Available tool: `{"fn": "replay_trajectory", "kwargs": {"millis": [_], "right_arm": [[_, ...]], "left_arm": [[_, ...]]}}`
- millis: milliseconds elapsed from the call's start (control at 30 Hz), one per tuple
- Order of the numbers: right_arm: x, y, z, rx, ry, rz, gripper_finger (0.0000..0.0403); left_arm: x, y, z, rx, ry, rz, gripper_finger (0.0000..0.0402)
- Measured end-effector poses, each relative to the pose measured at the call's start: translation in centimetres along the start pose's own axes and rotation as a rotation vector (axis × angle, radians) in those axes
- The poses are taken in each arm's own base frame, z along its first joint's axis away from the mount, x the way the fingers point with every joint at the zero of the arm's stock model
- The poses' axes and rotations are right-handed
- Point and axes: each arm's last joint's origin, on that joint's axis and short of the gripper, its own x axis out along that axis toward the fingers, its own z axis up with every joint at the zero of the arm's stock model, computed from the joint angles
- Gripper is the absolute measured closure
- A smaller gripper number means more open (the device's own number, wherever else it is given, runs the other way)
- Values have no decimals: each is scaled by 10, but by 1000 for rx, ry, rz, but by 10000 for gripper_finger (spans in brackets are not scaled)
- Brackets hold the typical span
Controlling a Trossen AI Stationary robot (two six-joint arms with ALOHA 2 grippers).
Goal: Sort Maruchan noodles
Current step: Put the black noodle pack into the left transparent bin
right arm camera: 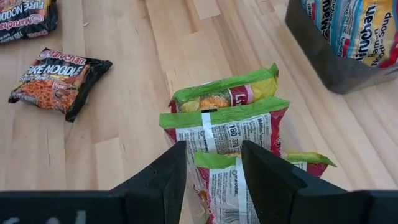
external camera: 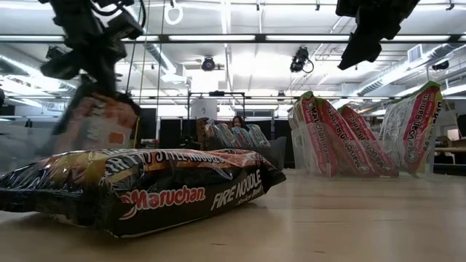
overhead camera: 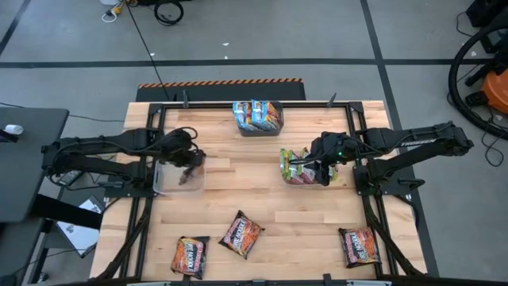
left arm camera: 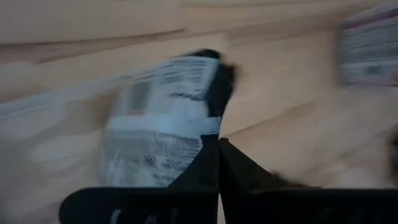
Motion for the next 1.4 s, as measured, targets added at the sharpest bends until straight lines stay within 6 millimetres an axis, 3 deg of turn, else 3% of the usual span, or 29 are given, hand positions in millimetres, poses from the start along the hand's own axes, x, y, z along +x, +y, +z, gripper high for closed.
{"fn": "replay_trajectory", "kwargs": {"millis": [133,467,800,1400], "right_arm": [[0,0,0,-1,0,-2,243],[1,-5,3,22,-13,-20,243],[3,-7,7,39,-48,-22,243],[6,-5,12,35,-75,-4,243]], "left_arm": [[0,-5,2,-1,-17,-56,402],[5,-4,2,3,-36,-4,399],[27,-22,-7,10,-17,-10,396],[31,-35,-12,79,-33,-102,278]]}}
